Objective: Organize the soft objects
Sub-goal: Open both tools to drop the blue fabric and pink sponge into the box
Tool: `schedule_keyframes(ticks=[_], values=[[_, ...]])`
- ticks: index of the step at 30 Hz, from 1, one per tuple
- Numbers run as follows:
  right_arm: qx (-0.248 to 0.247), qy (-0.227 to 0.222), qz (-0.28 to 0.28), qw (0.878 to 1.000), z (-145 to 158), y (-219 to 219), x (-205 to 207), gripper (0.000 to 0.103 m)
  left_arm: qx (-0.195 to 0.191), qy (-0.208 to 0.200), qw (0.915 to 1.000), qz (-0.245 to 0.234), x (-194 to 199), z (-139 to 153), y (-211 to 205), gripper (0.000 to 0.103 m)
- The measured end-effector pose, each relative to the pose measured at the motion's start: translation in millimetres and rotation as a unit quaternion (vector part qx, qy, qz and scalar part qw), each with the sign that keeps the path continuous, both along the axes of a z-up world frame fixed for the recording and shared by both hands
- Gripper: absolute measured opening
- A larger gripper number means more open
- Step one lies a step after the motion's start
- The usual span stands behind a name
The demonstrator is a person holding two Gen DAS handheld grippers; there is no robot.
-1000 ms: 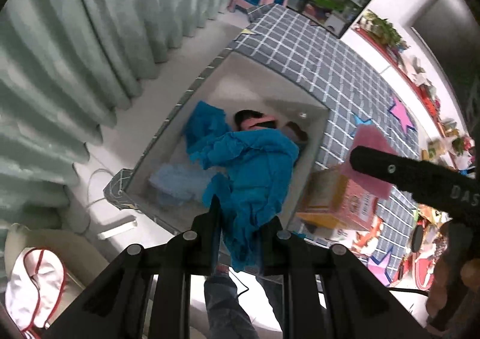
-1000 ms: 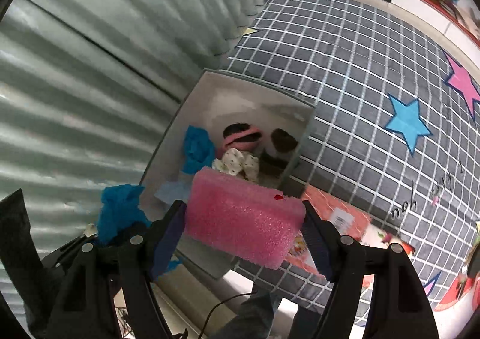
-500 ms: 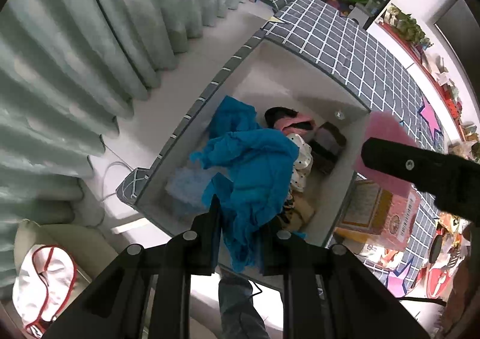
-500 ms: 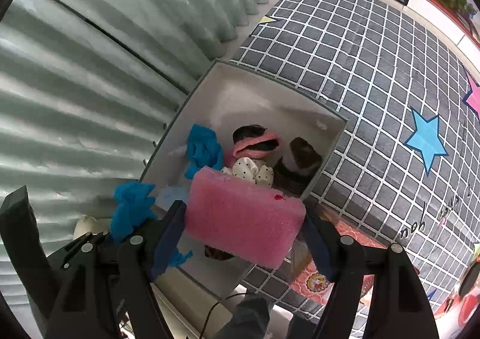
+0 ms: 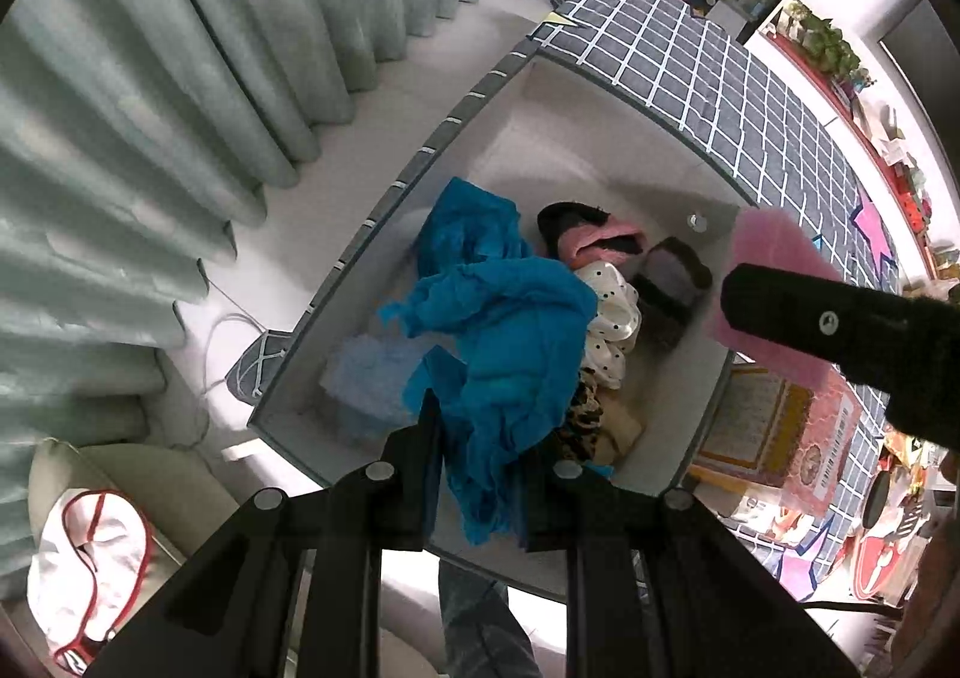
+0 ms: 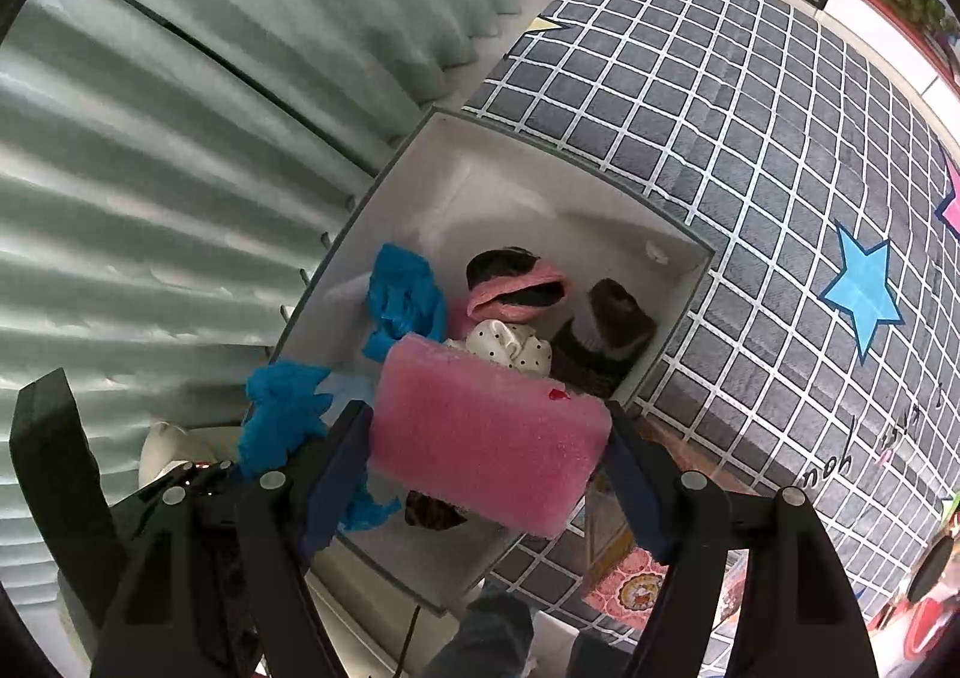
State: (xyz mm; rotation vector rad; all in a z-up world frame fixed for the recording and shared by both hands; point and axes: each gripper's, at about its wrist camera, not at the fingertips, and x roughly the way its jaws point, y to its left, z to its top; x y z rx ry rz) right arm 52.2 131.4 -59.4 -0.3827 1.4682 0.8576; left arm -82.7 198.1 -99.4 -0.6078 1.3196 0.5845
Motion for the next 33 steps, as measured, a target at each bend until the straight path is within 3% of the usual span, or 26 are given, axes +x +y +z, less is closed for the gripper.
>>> schedule_keyframes(ticks=[26, 27, 29, 31, 33], values=[[-0.005, 0.0, 0.008, 1.0, -7.4, 9.7, 4.7, 0.076, -0.006, 0.012, 0.9999, 0.001, 4.3, -10.0, 2.9, 0.02], [-0.004, 0.0, 0.009, 1.0, -7.0, 10.1, 4.9, 0.076, -0.005, 0.01, 0.9999, 0.003, 4.1, -9.3, 3.0, 0.023], [-0.001, 0.0, 0.012, 1.0, -6.3, 10.9, 4.8, 0.077, -0.006, 0.005, 1.0, 0.006, 3.0, -8.3, 3.5, 0.038], [0.002, 0.001, 0.016, 1.0, -4.7, 10.4, 4.4, 0.078, 0.001, 0.003, 0.9999, 0.014, 1.0, -6.0, 4.0, 0.066], [0.006, 0.0, 0.015, 1.0, -2.2, 8.8, 4.7, 0.082, 0.007, 0.002, 0.9999, 0.016, -0.3, -3.3, 4.3, 0.079]])
